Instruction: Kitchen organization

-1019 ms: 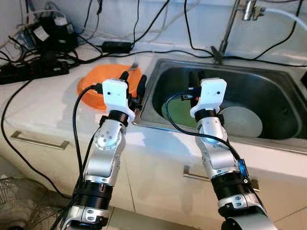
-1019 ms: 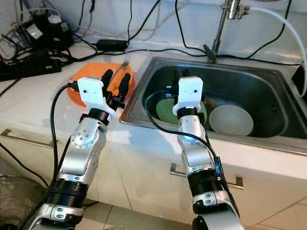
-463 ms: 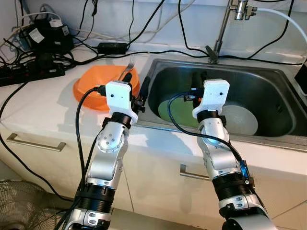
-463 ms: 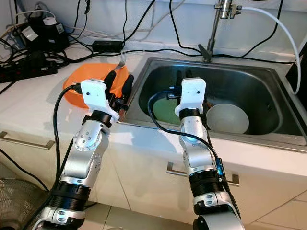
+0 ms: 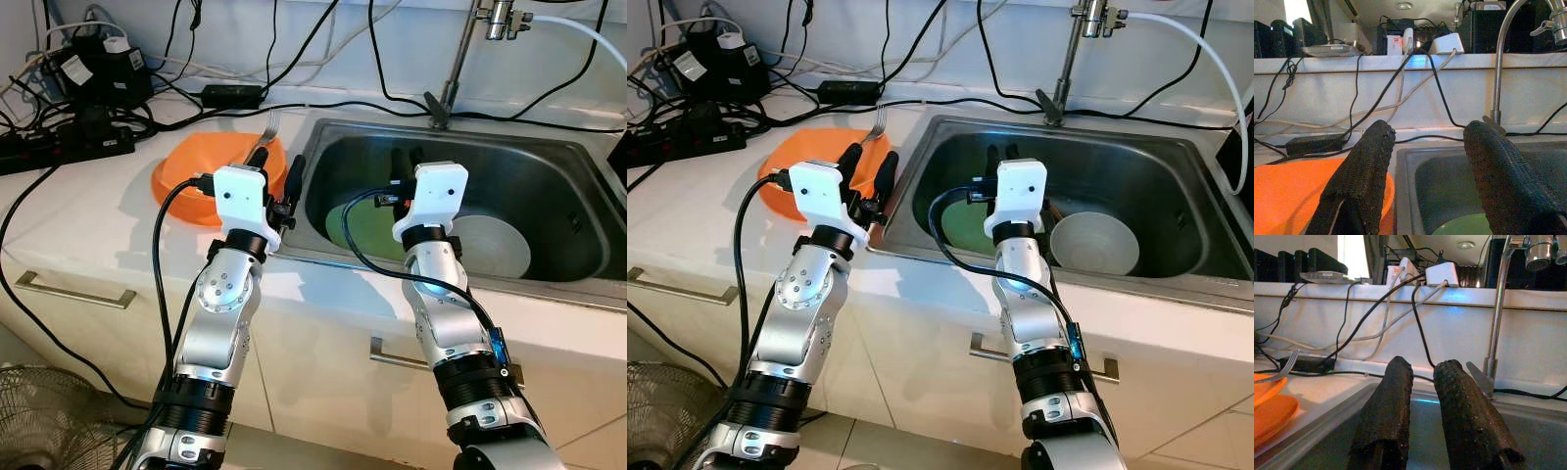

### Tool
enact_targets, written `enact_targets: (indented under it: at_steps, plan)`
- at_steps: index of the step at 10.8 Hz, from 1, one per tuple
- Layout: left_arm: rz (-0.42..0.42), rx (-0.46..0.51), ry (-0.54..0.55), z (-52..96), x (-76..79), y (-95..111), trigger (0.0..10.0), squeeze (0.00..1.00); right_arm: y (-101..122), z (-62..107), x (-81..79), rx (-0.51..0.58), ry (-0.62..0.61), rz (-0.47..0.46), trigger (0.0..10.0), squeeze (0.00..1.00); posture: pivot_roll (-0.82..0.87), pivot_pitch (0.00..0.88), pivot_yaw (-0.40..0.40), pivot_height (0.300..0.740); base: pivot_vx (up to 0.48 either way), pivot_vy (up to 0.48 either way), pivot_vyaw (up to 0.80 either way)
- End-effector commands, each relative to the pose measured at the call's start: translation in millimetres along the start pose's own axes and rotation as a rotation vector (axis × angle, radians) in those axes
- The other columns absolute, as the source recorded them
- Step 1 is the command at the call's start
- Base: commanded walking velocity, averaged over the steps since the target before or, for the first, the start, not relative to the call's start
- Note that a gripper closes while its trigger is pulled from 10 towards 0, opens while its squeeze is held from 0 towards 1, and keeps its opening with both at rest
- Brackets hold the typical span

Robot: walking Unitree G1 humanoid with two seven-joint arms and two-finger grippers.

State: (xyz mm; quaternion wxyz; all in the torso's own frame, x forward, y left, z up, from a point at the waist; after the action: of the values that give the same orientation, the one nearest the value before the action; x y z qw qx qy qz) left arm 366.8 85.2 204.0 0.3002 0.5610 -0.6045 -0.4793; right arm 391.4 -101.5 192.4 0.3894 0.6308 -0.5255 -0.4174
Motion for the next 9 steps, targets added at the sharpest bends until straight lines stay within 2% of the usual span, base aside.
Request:
enact_targets:
  at_steps: [1, 9]
  plan:
    - [-0.004, 0.017, 0.015, 1.5, -4.1, 4.0, 10.0, 0.00, -2.5, 2.6, 3.0, -0.005, -0.013, -0.006, 10.0, 0.00, 0.14, 0.000, 0.035, 0.740, -0.247, 0.000, 0.00]
    - [-0.005, 0.016, 0.027, 1.5, -6.6, 4.0, 10.0, 0.00, -3.0, 2.7, 3.5, -0.005, -0.012, -0.004, 10.0, 0.00, 0.14, 0.000, 0.030, 0.740, -0.312, 0.000, 0.00]
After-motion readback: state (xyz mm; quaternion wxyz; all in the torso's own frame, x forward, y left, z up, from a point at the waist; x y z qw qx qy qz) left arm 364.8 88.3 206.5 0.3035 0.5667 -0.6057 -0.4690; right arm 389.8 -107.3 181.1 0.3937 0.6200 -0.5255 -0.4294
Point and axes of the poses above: a point about 5 cm out from each wrist's last joint towards the gripper, its own z axis pointing back from the gripper into the wrist, its own y axis along the axis of the wrist's last joint, x = y × z, the point moved 5 cm from there along -z, pointing out of the wrist towards the gripper, and after that the axes turned 10 degrees about -z, right-handed, at the moved point
